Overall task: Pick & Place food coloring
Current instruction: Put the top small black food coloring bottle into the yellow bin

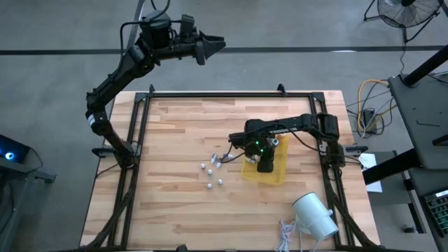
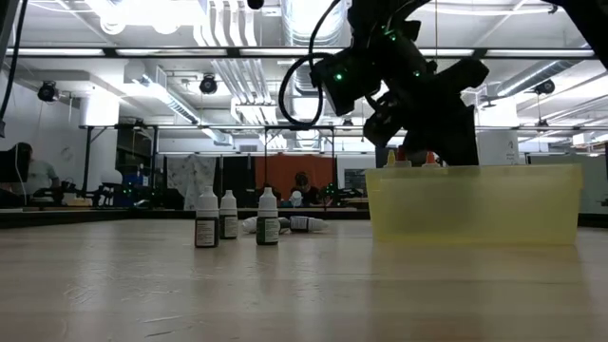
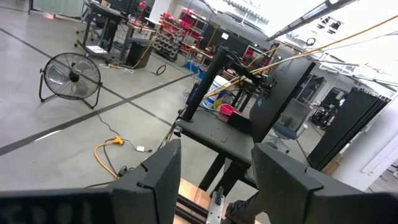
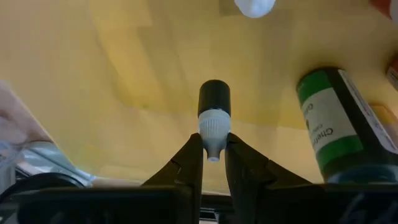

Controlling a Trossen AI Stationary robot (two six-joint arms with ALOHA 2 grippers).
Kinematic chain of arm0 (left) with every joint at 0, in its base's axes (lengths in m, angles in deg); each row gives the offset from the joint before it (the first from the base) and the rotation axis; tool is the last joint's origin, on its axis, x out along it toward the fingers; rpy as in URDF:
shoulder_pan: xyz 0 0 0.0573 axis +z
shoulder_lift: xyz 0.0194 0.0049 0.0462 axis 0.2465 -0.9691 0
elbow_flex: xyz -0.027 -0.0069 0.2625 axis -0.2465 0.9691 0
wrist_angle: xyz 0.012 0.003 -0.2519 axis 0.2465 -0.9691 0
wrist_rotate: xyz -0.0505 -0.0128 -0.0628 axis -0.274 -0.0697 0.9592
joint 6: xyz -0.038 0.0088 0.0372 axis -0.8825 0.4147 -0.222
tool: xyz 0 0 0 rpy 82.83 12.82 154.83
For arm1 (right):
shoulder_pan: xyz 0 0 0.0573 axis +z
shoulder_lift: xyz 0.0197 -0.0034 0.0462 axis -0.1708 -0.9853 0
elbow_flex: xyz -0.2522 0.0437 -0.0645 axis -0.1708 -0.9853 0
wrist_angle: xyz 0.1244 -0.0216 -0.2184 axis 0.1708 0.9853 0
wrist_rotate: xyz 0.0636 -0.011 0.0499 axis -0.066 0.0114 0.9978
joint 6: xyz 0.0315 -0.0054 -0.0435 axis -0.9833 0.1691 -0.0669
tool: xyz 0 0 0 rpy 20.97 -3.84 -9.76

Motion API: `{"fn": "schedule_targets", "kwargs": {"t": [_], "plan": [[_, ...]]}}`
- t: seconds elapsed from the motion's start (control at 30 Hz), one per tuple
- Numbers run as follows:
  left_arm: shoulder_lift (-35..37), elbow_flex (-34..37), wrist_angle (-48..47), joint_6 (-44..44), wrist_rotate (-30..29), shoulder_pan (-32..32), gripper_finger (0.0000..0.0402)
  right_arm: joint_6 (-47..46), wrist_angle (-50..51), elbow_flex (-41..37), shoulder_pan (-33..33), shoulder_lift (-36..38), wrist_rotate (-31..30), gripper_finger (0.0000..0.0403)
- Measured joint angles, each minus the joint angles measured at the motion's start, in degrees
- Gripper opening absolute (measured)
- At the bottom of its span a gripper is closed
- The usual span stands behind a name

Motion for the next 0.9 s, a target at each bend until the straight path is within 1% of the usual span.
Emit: {"fn": "schedule_targets", "kwargs": {"t": [0.57, 0.9], "plan": [[-0.02, 0.0, -0.05, 0.04, -0.02, 0.0, 0.0168, -1.95, 1.03, 2.91, 0.17, 0.54, -0.47, 0.0047], [-0.04, 0.0, -0.05, 0.07, -0.02, 0.0, 0.0168, -4.24, 3.72, 3.02, 2.32, 4.86, 0.05, 0.0047]]}}
